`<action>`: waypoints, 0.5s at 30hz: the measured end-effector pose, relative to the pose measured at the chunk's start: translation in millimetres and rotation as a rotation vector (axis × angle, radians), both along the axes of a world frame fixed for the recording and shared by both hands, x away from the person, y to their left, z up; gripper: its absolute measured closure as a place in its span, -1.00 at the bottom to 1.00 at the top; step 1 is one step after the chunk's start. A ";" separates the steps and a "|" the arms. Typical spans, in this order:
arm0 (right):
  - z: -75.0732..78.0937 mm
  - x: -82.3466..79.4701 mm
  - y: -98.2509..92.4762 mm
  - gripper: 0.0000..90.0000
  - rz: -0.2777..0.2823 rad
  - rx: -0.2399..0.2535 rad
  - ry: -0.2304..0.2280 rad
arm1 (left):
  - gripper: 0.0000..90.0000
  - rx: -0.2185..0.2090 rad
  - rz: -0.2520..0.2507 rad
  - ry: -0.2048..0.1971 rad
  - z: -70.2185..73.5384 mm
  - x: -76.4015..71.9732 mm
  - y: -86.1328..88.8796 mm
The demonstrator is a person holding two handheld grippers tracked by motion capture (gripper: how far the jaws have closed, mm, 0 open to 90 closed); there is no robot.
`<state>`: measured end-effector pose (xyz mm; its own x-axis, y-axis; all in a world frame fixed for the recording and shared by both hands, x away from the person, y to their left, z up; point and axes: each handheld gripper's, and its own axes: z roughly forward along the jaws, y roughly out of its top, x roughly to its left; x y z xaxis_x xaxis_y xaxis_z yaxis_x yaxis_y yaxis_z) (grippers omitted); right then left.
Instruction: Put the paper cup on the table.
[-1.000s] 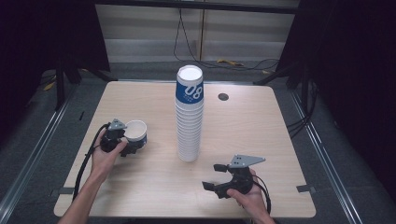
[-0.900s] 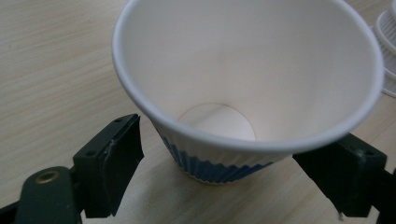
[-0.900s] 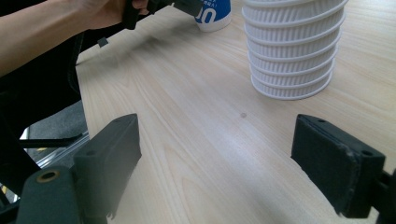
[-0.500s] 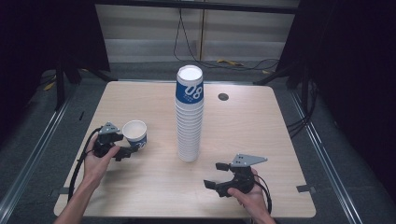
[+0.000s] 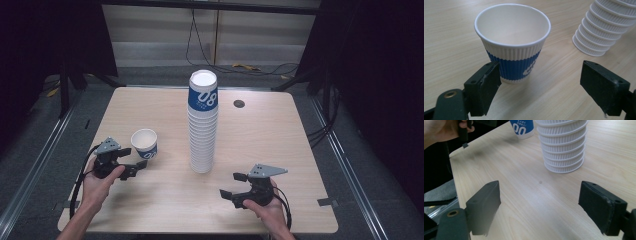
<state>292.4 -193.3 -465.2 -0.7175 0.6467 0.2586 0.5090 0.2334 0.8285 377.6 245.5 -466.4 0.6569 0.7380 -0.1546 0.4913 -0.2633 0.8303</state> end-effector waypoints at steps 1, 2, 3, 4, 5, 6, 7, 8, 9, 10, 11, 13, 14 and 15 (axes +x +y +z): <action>0.0 0.0 -0.6 -0.60 -0.009 0.000 -0.002 | -0.64 0.010 0.005 -0.022 0.8 -3.3 -1.3; 0.1 0.0 -1.0 -0.60 -0.015 -0.004 -0.007 | -0.63 0.016 0.013 -0.049 1.3 -6.7 -2.2; 0.3 -0.3 -1.4 -0.60 -0.021 -0.005 -0.008 | -0.62 0.011 0.017 -0.063 2.0 -9.9 -3.3; 0.3 -0.3 -1.8 -0.60 -0.025 -0.006 -0.010 | -0.62 0.011 0.010 -0.076 2.7 -12.6 -3.8; 0.4 -0.3 -2.3 -0.60 -0.029 -0.009 -0.012 | -0.62 -0.004 -0.001 -0.076 3.2 -15.0 -4.8; 0.4 -0.4 -2.3 -0.60 -0.032 -0.008 -0.013 | -0.62 -0.011 -0.008 -0.079 3.8 -17.5 -5.4; 0.5 -0.4 -2.5 -0.60 -0.033 -0.007 -0.013 | -0.62 -0.016 -0.011 -0.083 4.2 -20.0 -5.9; 0.5 -0.4 -2.8 -0.60 -0.032 -0.010 -0.014 | -0.62 -0.044 -0.018 -0.072 4.0 -22.7 -6.3; 0.4 -0.3 -2.7 -0.60 -0.032 -0.012 -0.015 | -0.62 -0.068 -0.025 -0.057 3.3 -25.4 -6.6; 0.5 -0.5 -2.6 -0.60 -0.032 -0.015 -0.011 | -0.62 -0.063 -0.028 -0.055 3.0 -28.2 -7.3; 0.6 -0.7 -2.5 -0.60 -0.028 -0.019 -0.012 | -0.61 -0.050 -0.025 -0.066 2.6 -31.5 -8.4; 0.6 -0.6 -2.4 -0.60 -0.025 -0.019 -0.011 | -0.60 -0.040 -0.041 -0.062 1.7 -35.2 -9.6; 0.4 -0.1 -2.3 -0.60 -0.023 -0.020 -0.014 | -0.60 -0.034 -0.033 -0.057 1.0 -36.9 -10.8; 0.5 0.1 -2.3 -0.60 -0.027 -0.021 -0.011 | -0.60 -0.026 -0.037 -0.055 0.4 -38.2 -12.1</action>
<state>292.5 -195.6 -464.7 -0.7027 0.6709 0.2367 0.5061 0.2376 0.8291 339.4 233.3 -466.1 0.6920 0.7090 -0.1362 0.4351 -0.2590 0.8623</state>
